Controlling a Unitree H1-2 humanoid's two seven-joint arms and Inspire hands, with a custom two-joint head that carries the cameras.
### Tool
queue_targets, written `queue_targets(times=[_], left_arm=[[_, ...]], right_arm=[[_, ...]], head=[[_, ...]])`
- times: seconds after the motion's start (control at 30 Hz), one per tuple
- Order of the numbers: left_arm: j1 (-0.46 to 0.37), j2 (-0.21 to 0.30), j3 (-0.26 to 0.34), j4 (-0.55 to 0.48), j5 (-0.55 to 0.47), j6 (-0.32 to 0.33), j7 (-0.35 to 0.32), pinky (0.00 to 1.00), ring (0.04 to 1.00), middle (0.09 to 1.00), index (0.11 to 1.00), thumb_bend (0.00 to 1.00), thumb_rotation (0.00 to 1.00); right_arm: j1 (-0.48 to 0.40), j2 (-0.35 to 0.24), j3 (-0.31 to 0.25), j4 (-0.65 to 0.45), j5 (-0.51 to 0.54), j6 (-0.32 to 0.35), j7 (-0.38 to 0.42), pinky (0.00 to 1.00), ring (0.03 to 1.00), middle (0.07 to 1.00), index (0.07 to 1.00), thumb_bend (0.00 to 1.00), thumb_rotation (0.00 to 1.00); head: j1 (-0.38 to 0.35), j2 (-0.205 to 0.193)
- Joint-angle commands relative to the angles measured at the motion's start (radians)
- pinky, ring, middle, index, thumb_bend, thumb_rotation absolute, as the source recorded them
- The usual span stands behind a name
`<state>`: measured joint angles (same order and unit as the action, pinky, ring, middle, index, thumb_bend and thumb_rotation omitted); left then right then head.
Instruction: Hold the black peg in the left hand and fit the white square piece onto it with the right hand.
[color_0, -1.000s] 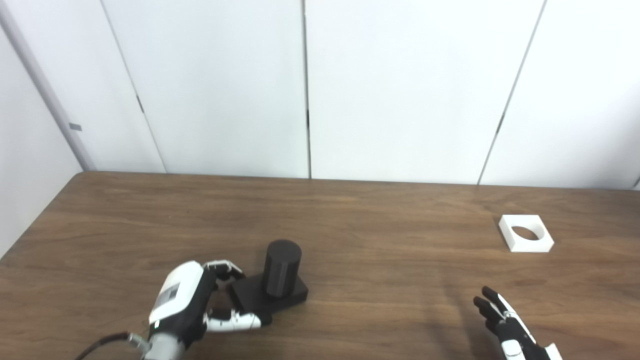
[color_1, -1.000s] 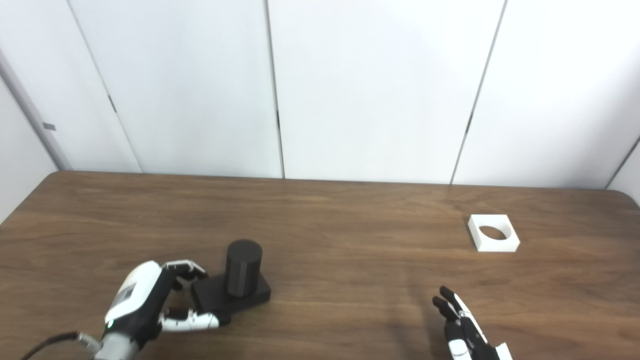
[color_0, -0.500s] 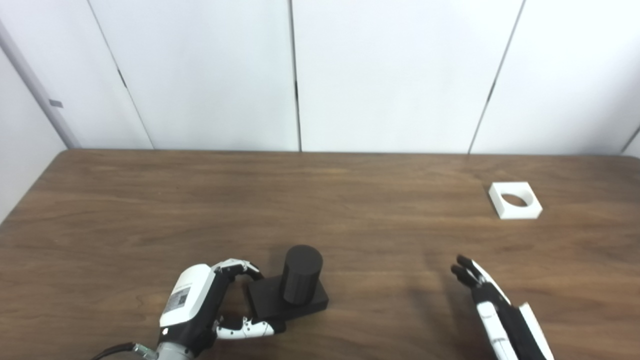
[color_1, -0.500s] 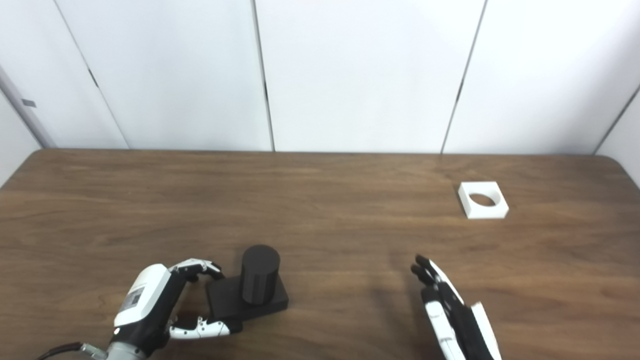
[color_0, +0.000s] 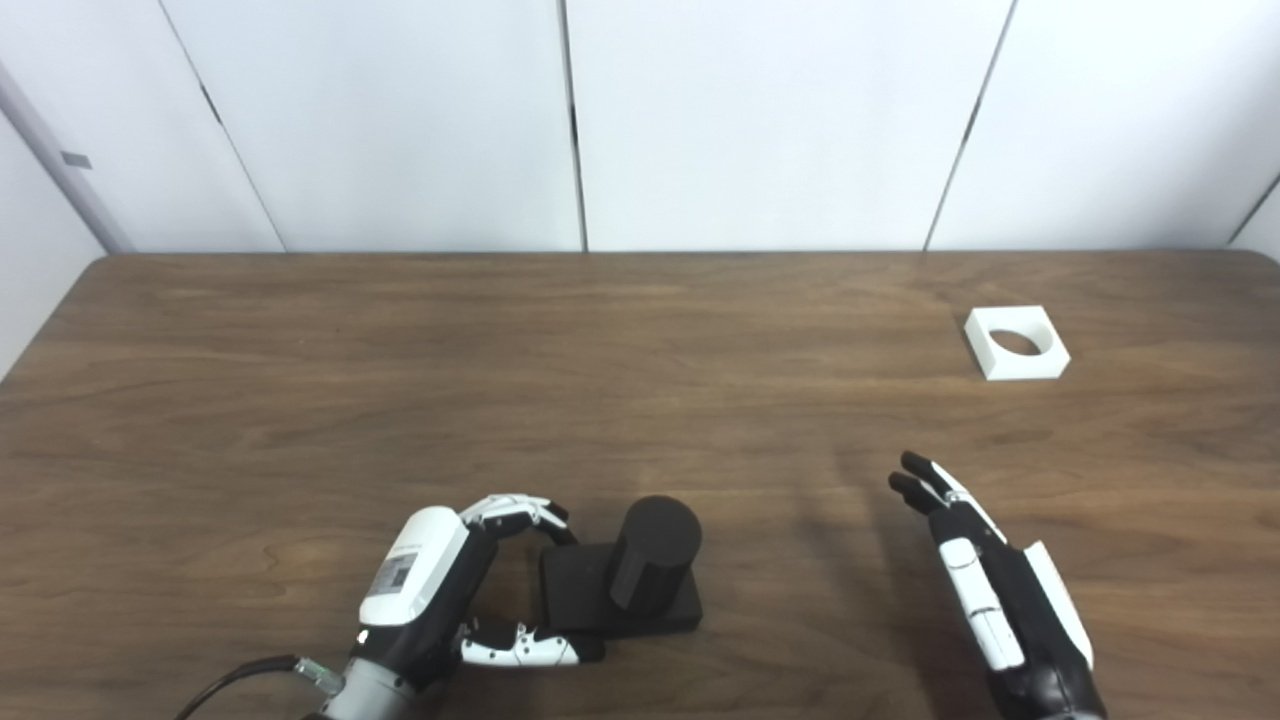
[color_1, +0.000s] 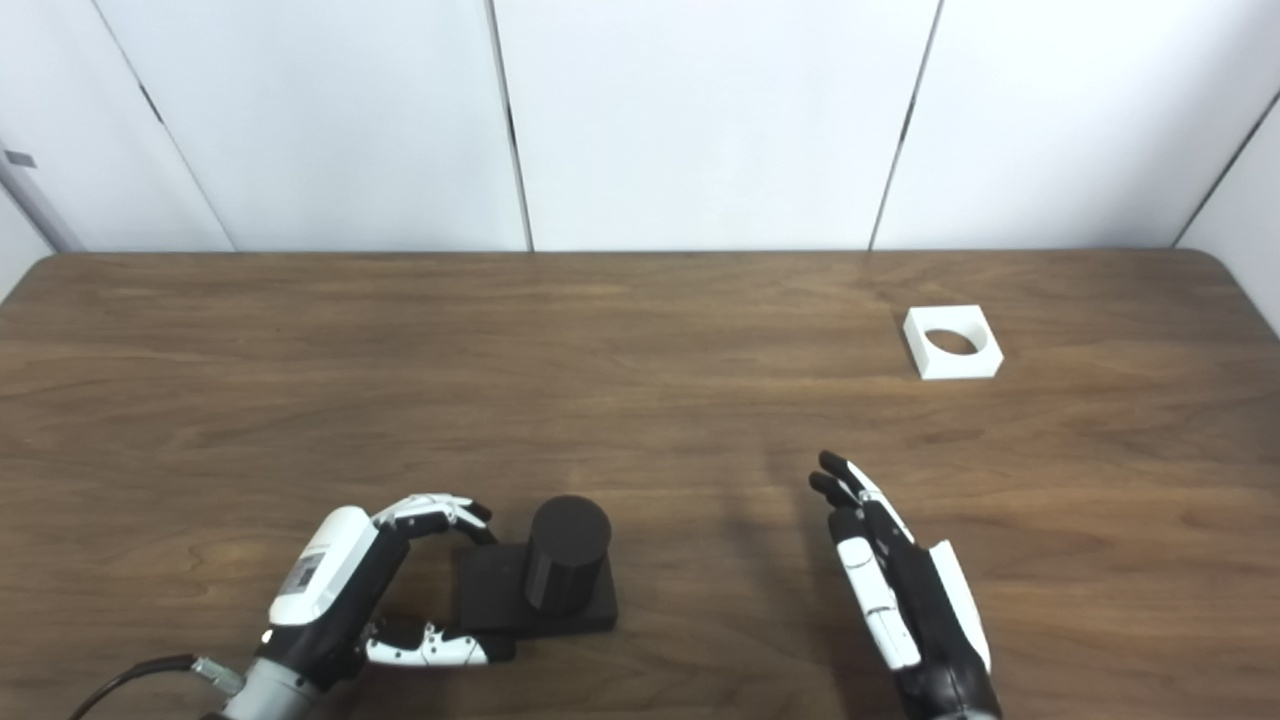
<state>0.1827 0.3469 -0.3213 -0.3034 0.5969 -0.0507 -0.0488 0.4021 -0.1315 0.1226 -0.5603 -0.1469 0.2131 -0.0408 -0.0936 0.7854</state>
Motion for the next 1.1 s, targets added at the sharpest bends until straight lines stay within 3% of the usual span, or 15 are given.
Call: queue_targets(times=[0.0, 0.27, 0.47, 0.87, 0.97, 1.07], left_arm=[[0.017, 0.016, -0.053, 0.051, 0.019, 0.012, -0.101, 0.68, 0.798, 0.747, 0.489, 0.51, 0.05], [-0.003, 0.042, -0.086, 0.090, 0.238, -0.036, -0.024, 0.72, 0.798, 0.738, 0.488, 0.52, 0.05], [-0.015, 0.048, -0.109, 0.120, 0.410, -0.056, 0.055, 0.81, 0.788, 0.732, 0.488, 0.52, 0.05], [-0.021, 0.042, -0.106, 0.117, 0.450, -0.046, 0.080, 0.79, 0.785, 0.735, 0.487, 0.52, 0.04], [-0.026, 0.044, -0.099, 0.123, 0.443, -0.053, 0.090, 0.79, 0.778, 0.730, 0.487, 0.52, 0.05], [-0.031, 0.047, -0.093, 0.131, 0.428, -0.059, 0.093, 0.78, 0.774, 0.726, 0.487, 0.52, 0.05]], right_arm=[[-0.026, 0.057, 0.006, -0.043, -0.005, -0.012, -0.006, 0.99, 0.920, 0.878, 0.899, 0.42, 1.00], [-0.025, 0.050, 0.008, -0.034, 0.003, -0.025, -0.004, 1.00, 0.932, 0.891, 0.902, 0.42, 1.00], [-0.022, 0.044, 0.007, -0.029, -0.010, -0.021, -0.005, 0.99, 0.932, 0.895, 0.901, 0.44, 1.00], [-0.017, 0.028, 0.001, -0.009, -0.001, -0.047, 0.000, 1.00, 0.932, 0.898, 0.901, 0.42, 0.98], [-0.029, 0.004, 0.020, -0.026, -0.112, 0.010, 0.007, 0.90, 0.907, 0.901, 0.897, 0.43, 0.81], [-0.061, -0.035, 0.051, -0.056, -0.293, 0.087, 0.044, 0.89, 0.917, 0.903, 0.892, 0.54, 0.43]], head=[[0.002, -0.004], [0.010, -0.023], [0.011, -0.047], [-0.013, -0.065], [-0.044, -0.071], [-0.069, -0.076]])
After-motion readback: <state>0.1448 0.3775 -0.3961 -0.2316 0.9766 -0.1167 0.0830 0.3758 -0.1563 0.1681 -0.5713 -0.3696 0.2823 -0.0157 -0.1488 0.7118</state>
